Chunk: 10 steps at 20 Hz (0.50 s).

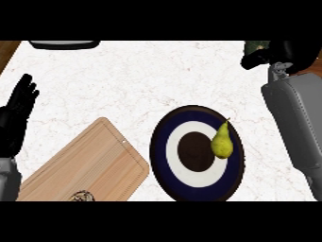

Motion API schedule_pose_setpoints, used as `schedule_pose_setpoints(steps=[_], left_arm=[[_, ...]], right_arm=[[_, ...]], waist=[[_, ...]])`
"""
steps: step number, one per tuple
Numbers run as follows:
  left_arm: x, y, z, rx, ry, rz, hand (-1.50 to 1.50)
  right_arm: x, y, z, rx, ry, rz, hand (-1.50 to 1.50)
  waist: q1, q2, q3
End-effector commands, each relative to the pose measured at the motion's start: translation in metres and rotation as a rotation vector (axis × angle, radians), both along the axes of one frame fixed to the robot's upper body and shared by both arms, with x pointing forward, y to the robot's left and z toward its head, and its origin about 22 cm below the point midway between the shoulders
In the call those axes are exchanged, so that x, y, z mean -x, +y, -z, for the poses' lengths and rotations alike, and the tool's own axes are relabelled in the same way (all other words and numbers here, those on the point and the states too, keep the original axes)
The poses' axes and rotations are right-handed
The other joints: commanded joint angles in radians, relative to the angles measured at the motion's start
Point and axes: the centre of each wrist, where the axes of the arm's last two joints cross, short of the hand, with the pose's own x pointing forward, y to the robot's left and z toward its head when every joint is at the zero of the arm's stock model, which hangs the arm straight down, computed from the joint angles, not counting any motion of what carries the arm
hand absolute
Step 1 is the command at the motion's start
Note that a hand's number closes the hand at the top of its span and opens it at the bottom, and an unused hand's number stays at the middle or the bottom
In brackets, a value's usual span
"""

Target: Pick the squash from the plate and place it in the bowl

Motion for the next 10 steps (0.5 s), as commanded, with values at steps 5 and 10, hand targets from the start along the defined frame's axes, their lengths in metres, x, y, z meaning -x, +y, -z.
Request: schedule_pose_setpoints(steps=[5, 10], left_arm=[[-0.007, -0.022, 0.003, 0.006, -0.010, -0.002, 0.00], [-0.007, 0.000, 0.006, -0.006, -0.020, 0.004, 0.00]], right_arm=[[0.015, -0.042, -0.055, -0.045, -0.139, 0.115, 1.50], [0.010, -0.095, -0.029, -0.090, -0.149, 0.145, 1.50]], waist=[[0.003, 0.004, 0.001], [0.011, 0.007, 0.001]])
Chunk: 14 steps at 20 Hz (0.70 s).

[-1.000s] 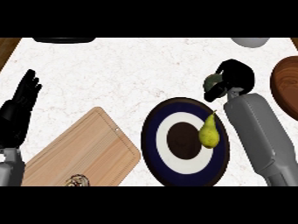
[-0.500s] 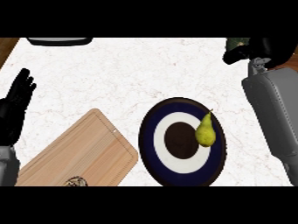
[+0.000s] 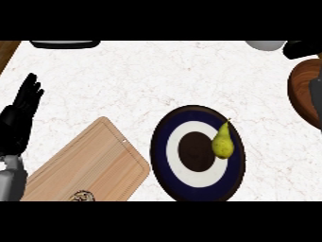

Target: Pick the squash from the plate and place it in the bowl

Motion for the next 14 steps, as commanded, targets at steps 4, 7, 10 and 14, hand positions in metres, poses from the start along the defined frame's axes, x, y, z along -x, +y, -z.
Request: schedule_pose_setpoints(steps=[4, 7, 10, 14], left_arm=[[-0.007, -0.020, 0.002, 0.004, 0.005, 0.016, 0.00], [0.004, -0.007, 0.002, 0.015, 0.002, 0.015, 0.00], [0.001, -0.001, 0.006, -0.002, -0.014, 0.024, 0.00], [0.001, -0.006, -0.006, -0.004, 0.011, 0.026, 0.00]], right_arm=[[0.004, -0.068, 0.006, -0.079, -0.060, -0.001, 1.50], [0.000, -0.105, 0.021, -0.101, -0.061, 0.016, 1.50], [0.000, -0.135, 0.054, -0.094, -0.062, 0.012, 1.50], [-0.004, -0.165, 0.057, -0.114, -0.083, 0.022, 1.50]], waist=[[0.003, 0.002, 0.001], [0.012, 0.004, 0.001], [0.016, 0.007, 0.001], [0.026, 0.010, 0.002]])
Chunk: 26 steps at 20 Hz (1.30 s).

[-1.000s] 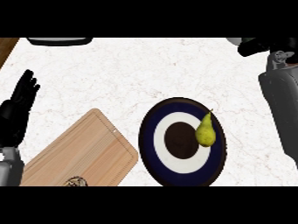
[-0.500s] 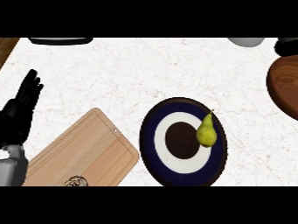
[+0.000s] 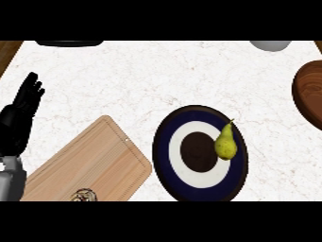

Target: Pick the squash from the plate and place it in the bowl

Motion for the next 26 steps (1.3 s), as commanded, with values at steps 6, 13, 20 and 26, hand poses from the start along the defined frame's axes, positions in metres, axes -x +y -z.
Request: schedule_pose_setpoints(steps=[6, 13, 20, 26], left_arm=[[-0.002, -0.019, 0.004, 0.004, -0.010, 0.006, 0.00], [-0.003, -0.019, 0.001, -0.004, -0.004, -0.002, 0.00], [0.005, 0.008, 0.003, 0.006, -0.004, -0.006, 0.00], [0.006, 0.012, 0.003, -0.010, 0.005, -0.036, 0.00]], right_arm=[[0.028, -0.078, 0.040, -0.073, 0.323, 0.145, 1.50], [0.031, -0.076, 0.076, -0.245, 0.292, -0.018, -1.50], [0.033, -0.092, 0.044, -0.445, -0.236, -0.030, -1.50], [0.075, -0.139, 0.033, -0.585, -0.570, -0.017, -1.50]], waist=[[0.001, 0.004, 0.000], [0.003, 0.001, 0.001], [-0.004, -0.006, 0.002], [-0.028, -0.008, 0.000]])
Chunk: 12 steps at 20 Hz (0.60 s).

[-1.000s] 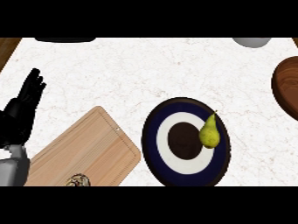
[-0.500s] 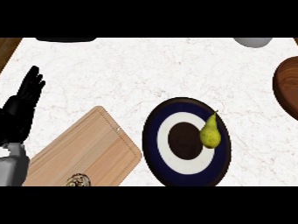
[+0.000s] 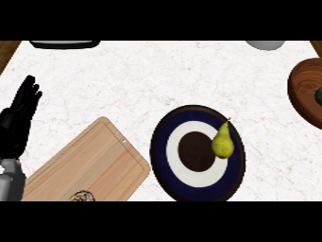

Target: Pick the squash from the plate and place it in the bowl

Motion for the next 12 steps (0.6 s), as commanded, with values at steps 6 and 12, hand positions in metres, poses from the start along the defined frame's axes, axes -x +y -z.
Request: schedule_pose_setpoints(steps=[6, 12], left_arm=[[0.014, 0.001, 0.015, -0.003, 0.005, -0.014, 0.00], [0.010, 0.005, 0.008, 0.004, 0.009, -0.015, 0.00]], right_arm=[[0.110, -0.075, 0.027, -0.113, -0.139, 0.019, -1.50], [0.188, -0.101, 0.048, -0.159, -0.183, -0.041, -1.50]], waist=[[-0.011, -0.003, -0.003], [-0.020, -0.007, -0.005]])
